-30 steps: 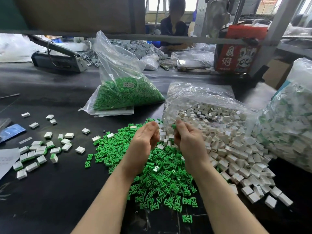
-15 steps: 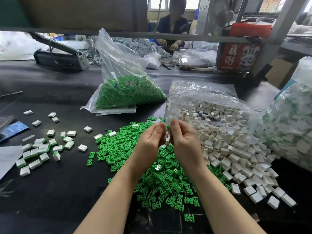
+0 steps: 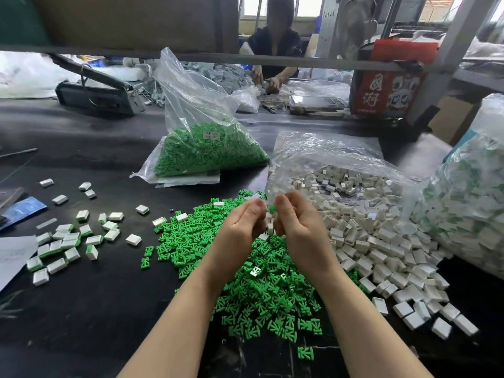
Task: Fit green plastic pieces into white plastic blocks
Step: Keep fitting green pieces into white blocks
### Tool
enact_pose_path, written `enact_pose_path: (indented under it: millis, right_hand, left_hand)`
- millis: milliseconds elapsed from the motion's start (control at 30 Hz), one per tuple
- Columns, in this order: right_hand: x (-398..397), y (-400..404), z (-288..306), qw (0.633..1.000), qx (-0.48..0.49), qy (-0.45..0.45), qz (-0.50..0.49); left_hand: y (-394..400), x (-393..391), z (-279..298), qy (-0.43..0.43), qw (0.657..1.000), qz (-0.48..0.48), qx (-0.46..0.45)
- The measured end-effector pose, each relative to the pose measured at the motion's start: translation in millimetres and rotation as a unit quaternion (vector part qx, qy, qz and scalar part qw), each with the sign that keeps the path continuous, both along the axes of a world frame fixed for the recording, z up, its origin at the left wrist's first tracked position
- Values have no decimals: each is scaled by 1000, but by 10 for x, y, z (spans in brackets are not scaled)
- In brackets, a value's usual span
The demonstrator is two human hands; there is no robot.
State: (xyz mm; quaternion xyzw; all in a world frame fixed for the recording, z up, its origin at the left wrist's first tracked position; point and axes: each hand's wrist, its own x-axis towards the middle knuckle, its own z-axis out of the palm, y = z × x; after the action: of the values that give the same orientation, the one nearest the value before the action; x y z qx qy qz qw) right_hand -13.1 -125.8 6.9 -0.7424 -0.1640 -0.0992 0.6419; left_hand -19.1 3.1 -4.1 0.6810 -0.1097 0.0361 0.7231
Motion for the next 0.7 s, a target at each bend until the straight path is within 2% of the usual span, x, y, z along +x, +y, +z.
enact_pose_path:
  millis: [100, 200, 367, 400, 533, 700]
  right_hand:
    - [-1, -69, 22, 995, 72, 4, 70]
    - [5, -90, 38, 996, 62, 16, 63]
    - [62, -212, 36, 971, 122, 201, 31]
    - [71, -235, 36, 974, 84, 208, 26]
    - [49, -234, 24, 982, -133, 136, 18]
    - [21, -179, 25, 936, -345, 73, 25]
  left_hand:
    - [41, 10, 20, 28, 999, -9, -45]
    - [61, 16, 22, 50, 997, -19, -58]
    - [56, 10, 42, 48, 998, -16, -27]
    - [59, 12, 49, 49, 998, -10, -27]
    - [75, 15, 61, 46, 998, 12, -39]
    - [108, 12, 67, 38, 998, 28, -40]
